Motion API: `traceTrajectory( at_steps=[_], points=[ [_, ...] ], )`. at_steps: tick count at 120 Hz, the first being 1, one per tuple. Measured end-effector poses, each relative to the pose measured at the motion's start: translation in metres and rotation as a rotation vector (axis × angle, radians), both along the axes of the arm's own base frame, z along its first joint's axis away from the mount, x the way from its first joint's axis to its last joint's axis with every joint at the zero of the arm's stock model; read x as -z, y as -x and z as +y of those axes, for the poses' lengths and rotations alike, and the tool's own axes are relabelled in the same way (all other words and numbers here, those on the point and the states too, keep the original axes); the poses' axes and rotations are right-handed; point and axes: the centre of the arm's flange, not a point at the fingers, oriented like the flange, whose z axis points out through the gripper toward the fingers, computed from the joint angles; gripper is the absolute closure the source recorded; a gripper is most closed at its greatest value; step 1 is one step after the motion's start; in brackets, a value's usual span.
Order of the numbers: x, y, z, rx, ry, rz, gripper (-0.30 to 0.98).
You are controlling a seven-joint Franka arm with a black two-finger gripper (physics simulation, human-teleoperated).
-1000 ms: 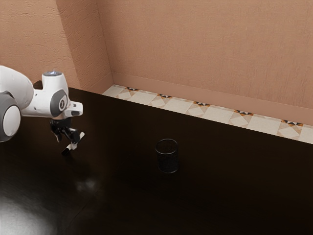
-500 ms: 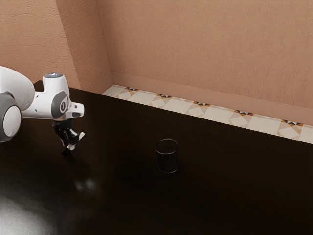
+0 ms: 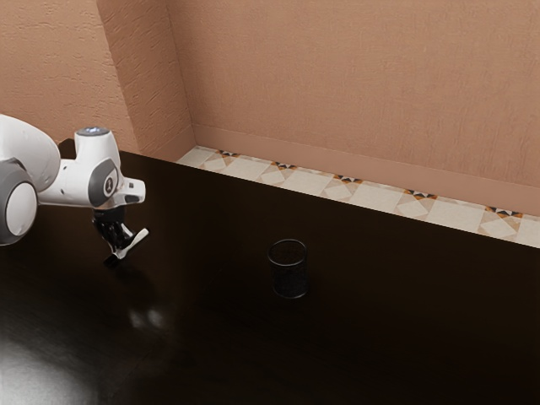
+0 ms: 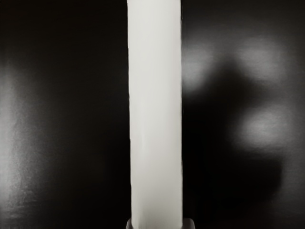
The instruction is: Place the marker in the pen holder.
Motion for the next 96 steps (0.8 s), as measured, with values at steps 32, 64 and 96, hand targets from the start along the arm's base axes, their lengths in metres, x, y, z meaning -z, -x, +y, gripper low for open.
traceTrajectory(
  at_steps=[32,64,96],
  points=[
    [-0.022,-0.005,-0.013,-0.008,-0.004,-0.037,0.79],
    [-0.123,-0.002,-0.060,0.053,0.010,-0.139,0.79],
    [-0.193,-0.011,-0.163,0.223,0.034,-0.156,0.79]
  ],
)
